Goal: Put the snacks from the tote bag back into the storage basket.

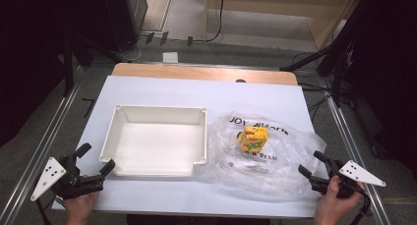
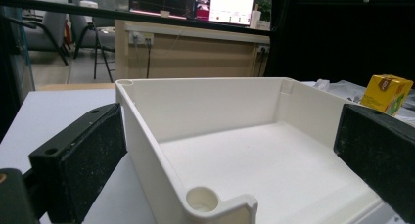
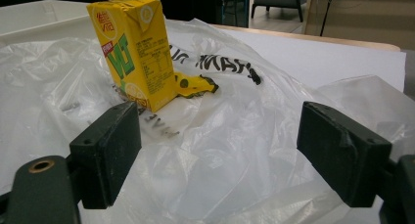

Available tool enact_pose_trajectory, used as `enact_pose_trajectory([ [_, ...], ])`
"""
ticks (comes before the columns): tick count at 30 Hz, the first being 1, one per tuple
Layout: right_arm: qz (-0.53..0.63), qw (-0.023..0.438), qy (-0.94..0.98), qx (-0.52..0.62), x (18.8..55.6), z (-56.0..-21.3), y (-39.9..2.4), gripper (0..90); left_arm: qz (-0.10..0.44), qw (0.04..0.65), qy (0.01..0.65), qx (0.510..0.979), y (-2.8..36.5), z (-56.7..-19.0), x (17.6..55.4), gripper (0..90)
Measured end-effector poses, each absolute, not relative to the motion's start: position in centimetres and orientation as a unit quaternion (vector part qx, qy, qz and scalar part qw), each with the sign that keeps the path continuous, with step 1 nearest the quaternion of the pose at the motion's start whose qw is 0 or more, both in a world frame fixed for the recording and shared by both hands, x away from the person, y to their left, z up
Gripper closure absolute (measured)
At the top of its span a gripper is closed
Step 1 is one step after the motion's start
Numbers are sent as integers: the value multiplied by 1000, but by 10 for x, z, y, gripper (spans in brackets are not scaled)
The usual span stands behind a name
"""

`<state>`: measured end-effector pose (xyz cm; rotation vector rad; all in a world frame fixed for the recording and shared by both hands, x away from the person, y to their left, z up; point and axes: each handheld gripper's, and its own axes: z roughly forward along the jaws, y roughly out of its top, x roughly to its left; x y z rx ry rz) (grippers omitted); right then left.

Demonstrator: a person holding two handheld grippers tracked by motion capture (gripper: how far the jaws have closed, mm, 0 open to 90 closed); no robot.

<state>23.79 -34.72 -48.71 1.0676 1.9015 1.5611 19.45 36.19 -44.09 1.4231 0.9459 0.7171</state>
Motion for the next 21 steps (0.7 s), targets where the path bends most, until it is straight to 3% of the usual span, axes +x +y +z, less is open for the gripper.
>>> enact_pose_trajectory([
  [21, 490, 242, 754, 364, 233, -454, -335, 231, 307, 594, 407, 621, 360, -441, 194, 0],
])
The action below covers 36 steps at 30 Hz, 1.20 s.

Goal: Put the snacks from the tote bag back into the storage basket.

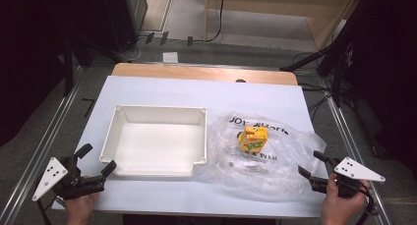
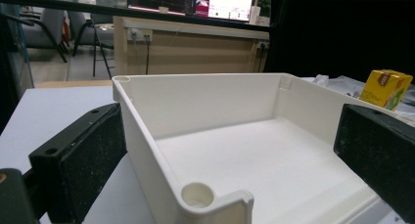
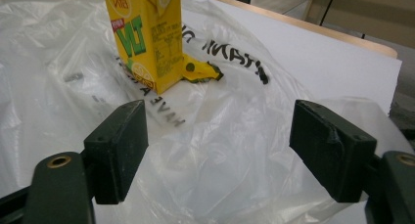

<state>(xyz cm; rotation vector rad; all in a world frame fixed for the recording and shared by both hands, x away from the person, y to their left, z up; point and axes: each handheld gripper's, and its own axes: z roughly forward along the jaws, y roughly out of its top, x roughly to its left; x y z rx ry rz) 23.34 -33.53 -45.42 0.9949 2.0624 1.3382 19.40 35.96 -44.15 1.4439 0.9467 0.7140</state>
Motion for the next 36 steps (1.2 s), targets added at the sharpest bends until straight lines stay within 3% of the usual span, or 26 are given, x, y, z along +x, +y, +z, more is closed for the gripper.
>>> enact_pose_trajectory([
  [10, 451, 226, 795, 337, 245, -431, -327, 212, 312, 582, 400, 636, 355, -442, 195, 0],
  [36, 295, 163, 914, 225, 314, -376, -261, 248, 305, 588, 399, 634, 356, -442, 194, 0],
])
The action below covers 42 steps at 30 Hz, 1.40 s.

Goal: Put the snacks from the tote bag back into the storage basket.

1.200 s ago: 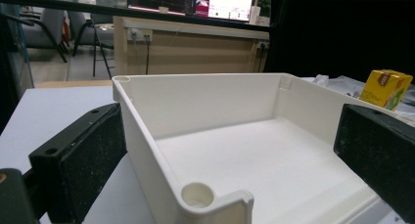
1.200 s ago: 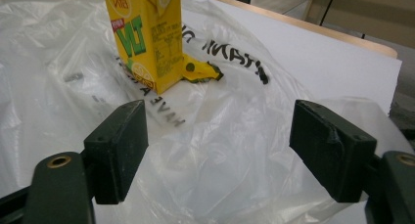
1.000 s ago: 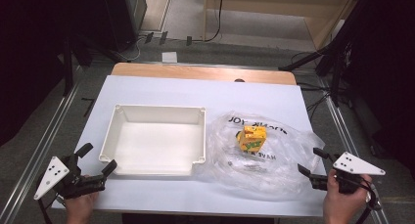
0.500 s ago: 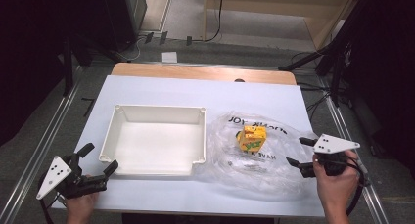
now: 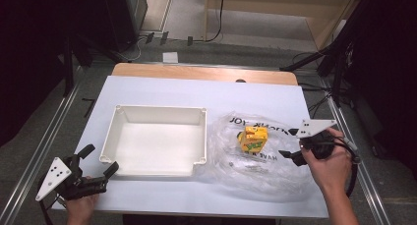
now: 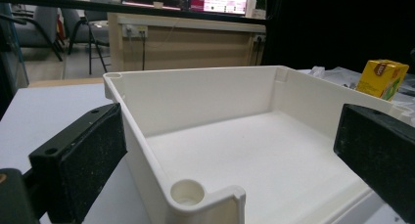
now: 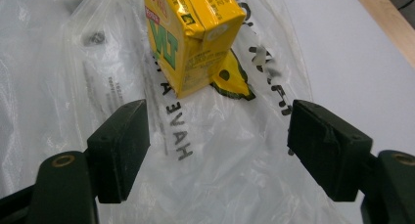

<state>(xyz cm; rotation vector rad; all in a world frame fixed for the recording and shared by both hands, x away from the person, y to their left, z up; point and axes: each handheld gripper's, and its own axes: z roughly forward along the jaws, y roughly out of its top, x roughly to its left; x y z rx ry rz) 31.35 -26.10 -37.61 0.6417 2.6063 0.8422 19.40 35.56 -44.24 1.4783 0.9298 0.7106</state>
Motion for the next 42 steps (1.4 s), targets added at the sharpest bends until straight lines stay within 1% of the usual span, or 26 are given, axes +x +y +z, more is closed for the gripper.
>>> enact_pose_trajectory([
  [18, 238, 120, 949, 165, 348, -364, -217, 246, 305, 589, 401, 631, 357, -442, 194, 0],
  [36, 191, 95, 968, 130, 370, -363, -185, 254, 305, 590, 400, 631, 357, -442, 195, 0],
  [40, 169, 70, 976, 122, 378, -368, -174, 322, 305, 591, 400, 631, 357, -442, 195, 0],
  [42, 161, 66, 978, 116, 381, -370, -170, 337, 305, 592, 400, 630, 357, -442, 195, 0],
])
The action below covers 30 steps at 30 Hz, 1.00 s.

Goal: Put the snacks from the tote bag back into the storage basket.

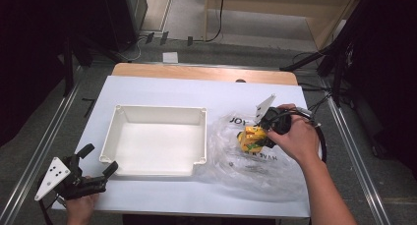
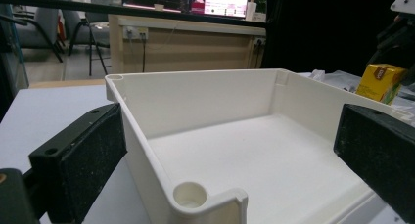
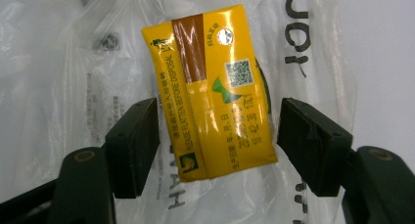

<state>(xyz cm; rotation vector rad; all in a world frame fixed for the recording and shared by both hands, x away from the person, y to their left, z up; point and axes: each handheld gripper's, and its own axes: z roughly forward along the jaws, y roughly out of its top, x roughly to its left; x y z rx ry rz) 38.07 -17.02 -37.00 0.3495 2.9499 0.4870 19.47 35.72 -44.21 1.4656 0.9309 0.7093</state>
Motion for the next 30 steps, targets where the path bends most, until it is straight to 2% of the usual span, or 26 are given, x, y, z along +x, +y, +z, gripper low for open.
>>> enact_pose_trajectory([
  [7, 129, 42, 987, 88, 389, -380, -156, 395, 305, 592, 401, 629, 358, -442, 195, 0],
  [8, 123, 42, 988, 87, 389, -381, -154, 432, 305, 593, 401, 629, 358, -442, 195, 0],
  [10, 113, 40, 989, 83, 390, -383, -151, 451, 305, 594, 402, 627, 358, -442, 195, 0],
  [21, 98, 19, 993, 58, 394, -386, -142, 515, 304, 596, 402, 625, 358, -442, 195, 0],
  [30, 98, 35, 993, 50, 389, -378, -137, 521, 305, 595, 402, 626, 358, -442, 195, 0],
])
